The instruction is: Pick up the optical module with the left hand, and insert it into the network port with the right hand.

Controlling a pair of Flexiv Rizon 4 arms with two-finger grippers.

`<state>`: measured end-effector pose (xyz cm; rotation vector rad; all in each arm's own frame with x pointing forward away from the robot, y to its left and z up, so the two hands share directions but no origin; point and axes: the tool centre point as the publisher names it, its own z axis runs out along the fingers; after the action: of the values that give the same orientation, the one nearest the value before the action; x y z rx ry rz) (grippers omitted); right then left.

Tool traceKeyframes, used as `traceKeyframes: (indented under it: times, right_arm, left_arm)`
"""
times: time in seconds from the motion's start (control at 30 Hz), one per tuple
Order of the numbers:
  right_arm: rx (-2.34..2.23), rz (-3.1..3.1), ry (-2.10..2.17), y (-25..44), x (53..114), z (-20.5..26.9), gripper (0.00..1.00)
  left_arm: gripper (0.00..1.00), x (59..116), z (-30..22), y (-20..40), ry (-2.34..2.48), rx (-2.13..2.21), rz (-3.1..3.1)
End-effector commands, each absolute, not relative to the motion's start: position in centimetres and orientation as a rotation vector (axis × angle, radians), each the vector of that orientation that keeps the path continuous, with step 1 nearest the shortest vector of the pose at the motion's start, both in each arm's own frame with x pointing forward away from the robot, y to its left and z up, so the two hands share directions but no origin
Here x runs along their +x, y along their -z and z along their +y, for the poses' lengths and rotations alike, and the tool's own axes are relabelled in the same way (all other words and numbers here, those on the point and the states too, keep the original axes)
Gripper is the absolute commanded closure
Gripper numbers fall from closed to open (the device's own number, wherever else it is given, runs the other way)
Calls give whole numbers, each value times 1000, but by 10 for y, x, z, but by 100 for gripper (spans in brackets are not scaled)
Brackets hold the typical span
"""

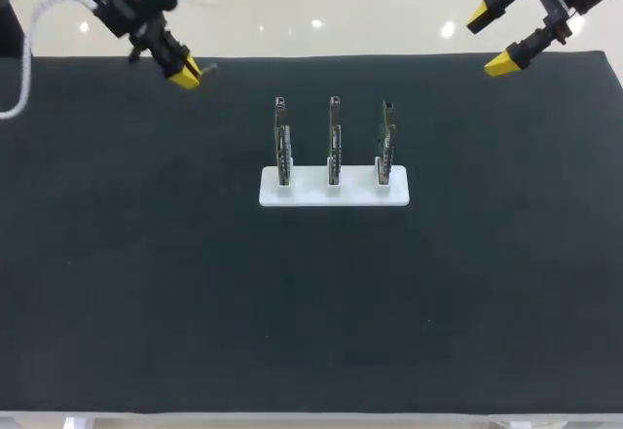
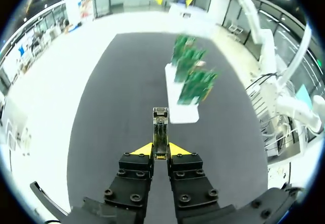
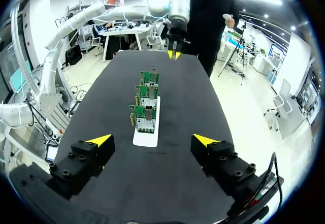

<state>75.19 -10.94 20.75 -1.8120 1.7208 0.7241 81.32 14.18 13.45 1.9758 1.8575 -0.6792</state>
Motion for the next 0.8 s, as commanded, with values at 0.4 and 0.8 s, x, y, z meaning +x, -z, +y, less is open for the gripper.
traceKeyframes:
  times: [0.4,0.8]
  right_arm:
    - [-1812,1719,-725,-207,752,-109,0]
    - [-1812,1719,-725,-207,752,-109,0]
  left_arm:
    - [100,735,160,-200,889,1721,1550]
    - [100,722,163,-223,966,1558,1408]
